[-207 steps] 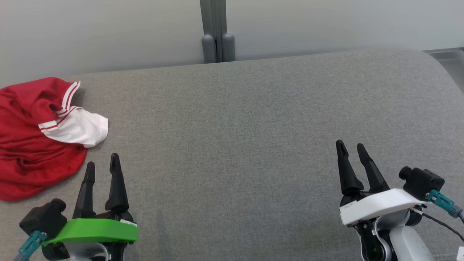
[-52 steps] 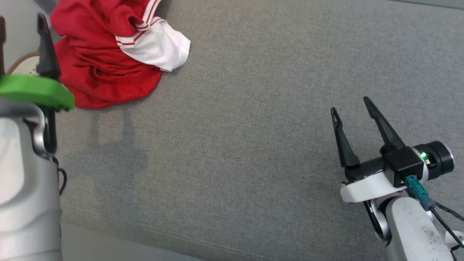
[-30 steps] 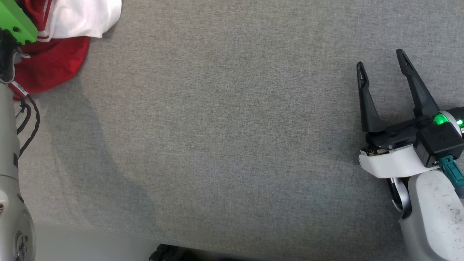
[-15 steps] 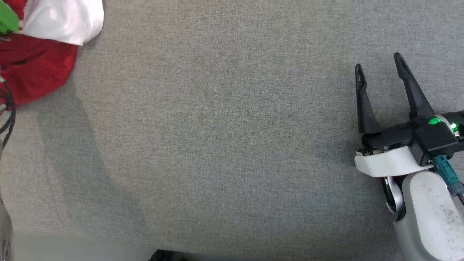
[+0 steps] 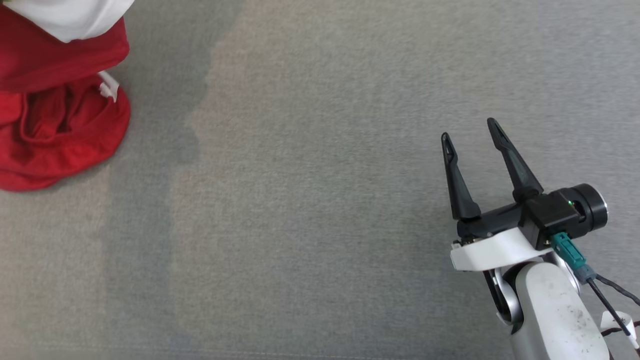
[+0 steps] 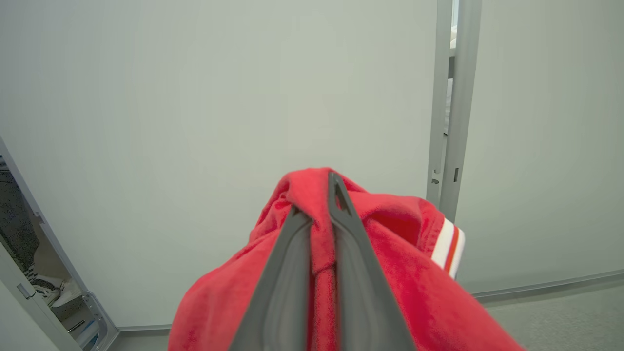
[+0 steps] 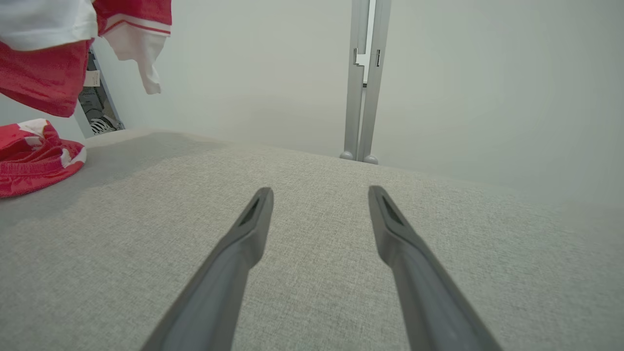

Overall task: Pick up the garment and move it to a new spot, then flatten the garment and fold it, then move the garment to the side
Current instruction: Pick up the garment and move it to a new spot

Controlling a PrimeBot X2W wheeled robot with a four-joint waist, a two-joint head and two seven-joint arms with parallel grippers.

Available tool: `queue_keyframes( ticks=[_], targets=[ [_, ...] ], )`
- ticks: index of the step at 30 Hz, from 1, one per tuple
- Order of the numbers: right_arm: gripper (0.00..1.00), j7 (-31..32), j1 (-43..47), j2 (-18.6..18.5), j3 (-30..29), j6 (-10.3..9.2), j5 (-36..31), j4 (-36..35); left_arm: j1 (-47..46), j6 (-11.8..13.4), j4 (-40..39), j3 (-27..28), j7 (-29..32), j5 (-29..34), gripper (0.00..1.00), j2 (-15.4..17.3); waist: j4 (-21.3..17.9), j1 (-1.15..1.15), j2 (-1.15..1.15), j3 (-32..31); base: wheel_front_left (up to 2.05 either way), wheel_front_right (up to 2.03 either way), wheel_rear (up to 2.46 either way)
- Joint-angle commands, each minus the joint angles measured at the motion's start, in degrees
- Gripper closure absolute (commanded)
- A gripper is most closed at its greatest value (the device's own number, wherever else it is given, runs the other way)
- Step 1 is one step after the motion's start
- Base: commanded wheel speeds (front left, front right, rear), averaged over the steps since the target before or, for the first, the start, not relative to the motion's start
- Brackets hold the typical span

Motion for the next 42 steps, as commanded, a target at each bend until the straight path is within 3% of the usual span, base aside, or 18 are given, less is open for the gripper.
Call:
queue_keyframes(
  ticks=[1, 10, 18, 28, 37, 38, 39, 42],
  targets=[
    [0.0, 0.0, 1.0, 0.0, 0.2, -0.1, 0.7, 0.3, 1.0, -0.1, -1.7, -0.4, 0.6, 0.1, 1.0, 0.7, -6.4, 0.0, 0.0, -6.1, 0.0, 0.0, 0.0],
    [0.0, 0.0, 1.3, 0.1, 0.9, -0.1, 5.4, 0.0, 2.4, 1.0, -13.8, -3.2, 6.3, -1.3, 1.0, -1.5, -16.4, 0.0, 0.0, -8.6, 0.0, 0.0, 0.0],
    [0.0, 0.0, 0.6, 0.1, 0.9, -0.1, 8.2, -0.6, 6.1, 2.1, -17.8, -7.8, 9.0, -0.8, 1.0, -5.3, -24.7, 0.0, 0.0, -7.3, 0.0, 0.0, 0.0],
    [0.0, 0.0, -0.2, 0.2, -0.2, -0.09, 10.6, -1.5, 14.6, 1.6, -10.6, -14.8, 5.6, 1.4, 1.0, -9.1, -29.7, 0.0, 0.0, -3.0, 0.0, 0.0, 0.0],
    [0.0, 0.0, -1.2, 0.1, -0.1, -0.1, 10.9, -1.8, 18.6, 2.0, 4.4, -18.8, -5.3, 5.0, 1.0, -13.0, -28.7, 0.0, 0.0, 0.4, 0.0, 0.0, 0.0],
    [0.0, 0.0, -1.3, 0.1, 0.0, -0.09, 10.7, -1.8, 18.4, 2.0, 5.5, -19.0, -6.6, 5.4, 0.83, -13.5, -28.3, 0.0, 0.0, 0.3, 0.0, 0.0, 0.0],
    [0.0, 0.0, -1.2, 0.1, -0.1, -0.1, 10.4, -1.8, 18.1, 2.2, 6.8, -19.3, -7.9, 5.7, 0.0, -14.1, -27.7, 0.0, 0.0, 0.1, 0.0, 0.0, 0.0],
    [0.0, 0.0, -0.9, 0.1, 0.4, -0.1, 9.6, -2.0, 17.8, 3.1, 8.3, -19.1, -10.7, 6.8, 0.0, -15.8, -25.8, 0.0, 0.0, -1.0, 0.0, 0.0, 0.0]
  ],
)
